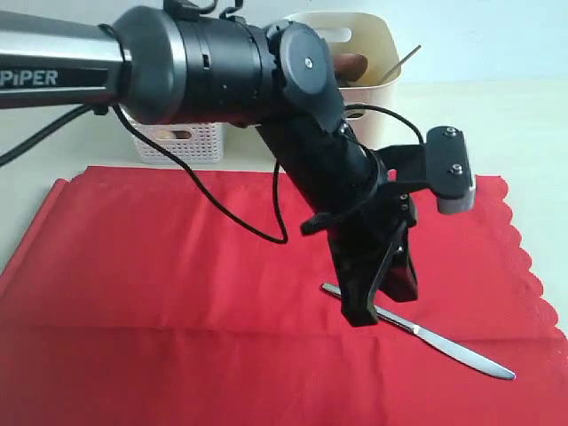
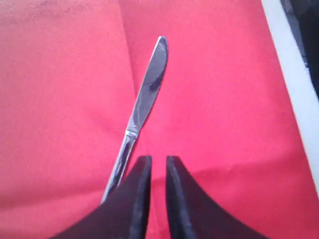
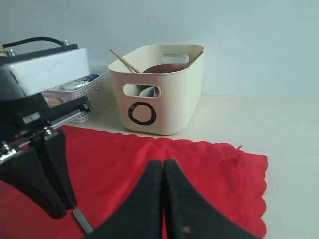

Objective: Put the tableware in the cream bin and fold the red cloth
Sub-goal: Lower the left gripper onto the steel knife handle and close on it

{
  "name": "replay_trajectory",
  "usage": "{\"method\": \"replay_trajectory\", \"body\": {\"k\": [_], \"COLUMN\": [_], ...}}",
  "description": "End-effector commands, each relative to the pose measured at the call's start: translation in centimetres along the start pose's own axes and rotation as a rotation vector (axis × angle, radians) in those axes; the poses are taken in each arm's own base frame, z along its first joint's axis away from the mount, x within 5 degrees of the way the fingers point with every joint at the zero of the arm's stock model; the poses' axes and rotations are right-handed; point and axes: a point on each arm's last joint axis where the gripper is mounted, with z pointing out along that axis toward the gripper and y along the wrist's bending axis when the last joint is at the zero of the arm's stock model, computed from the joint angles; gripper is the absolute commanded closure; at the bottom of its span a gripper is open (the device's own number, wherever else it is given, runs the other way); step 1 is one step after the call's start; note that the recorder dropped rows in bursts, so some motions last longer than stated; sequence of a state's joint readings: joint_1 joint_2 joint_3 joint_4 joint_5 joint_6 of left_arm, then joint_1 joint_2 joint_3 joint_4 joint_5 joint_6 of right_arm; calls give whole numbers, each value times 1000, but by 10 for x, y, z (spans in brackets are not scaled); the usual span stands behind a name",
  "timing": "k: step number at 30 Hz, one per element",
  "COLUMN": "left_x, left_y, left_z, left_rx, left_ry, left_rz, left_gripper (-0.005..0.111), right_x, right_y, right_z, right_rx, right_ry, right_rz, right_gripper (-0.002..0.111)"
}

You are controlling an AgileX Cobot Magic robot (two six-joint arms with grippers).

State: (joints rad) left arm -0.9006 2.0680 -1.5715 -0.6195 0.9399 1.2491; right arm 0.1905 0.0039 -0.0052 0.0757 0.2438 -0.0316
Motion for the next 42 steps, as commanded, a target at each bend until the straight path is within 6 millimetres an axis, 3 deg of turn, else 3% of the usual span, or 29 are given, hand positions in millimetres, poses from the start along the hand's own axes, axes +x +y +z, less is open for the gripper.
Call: {"method": "replay_trajectory", "body": {"k": [1,3,6,14,24,26,33,38,42], "left_x": [-1,2,8,25,40,42,45,43,35], "left_y": [2,6,13,22,25,24,17,14,13], "left_z": [21,32,47,78,101,105,107,104,91], "left_rx": [-46,-52,-69,-93,-80,-68,16,43,27], "left_ry": [-9,-21,-35,-10,15,23,44,48,28], "left_rz": [18,-11,-54,-97,-132,-136,-140,-170,-202], "left_gripper": [72,61,54,54,55,62,106,107,107], "right_x": [1,1,1,1,1,1,1,1,1], "right_y": [0,0,0,0,0,0,0,0,0], "right_z": [0,0,0,0,0,0,0,0,0], "right_rx": [-2,-2,-2,-2,-2,-2,-2,-2,-2], "right_ry": [-5,-5,-5,-5,-5,-5,-5,-5,-5], "right_rz": [0,0,0,0,0,0,0,0,0], "right_gripper": [108,108,108,108,108,108,108,108,108]}}
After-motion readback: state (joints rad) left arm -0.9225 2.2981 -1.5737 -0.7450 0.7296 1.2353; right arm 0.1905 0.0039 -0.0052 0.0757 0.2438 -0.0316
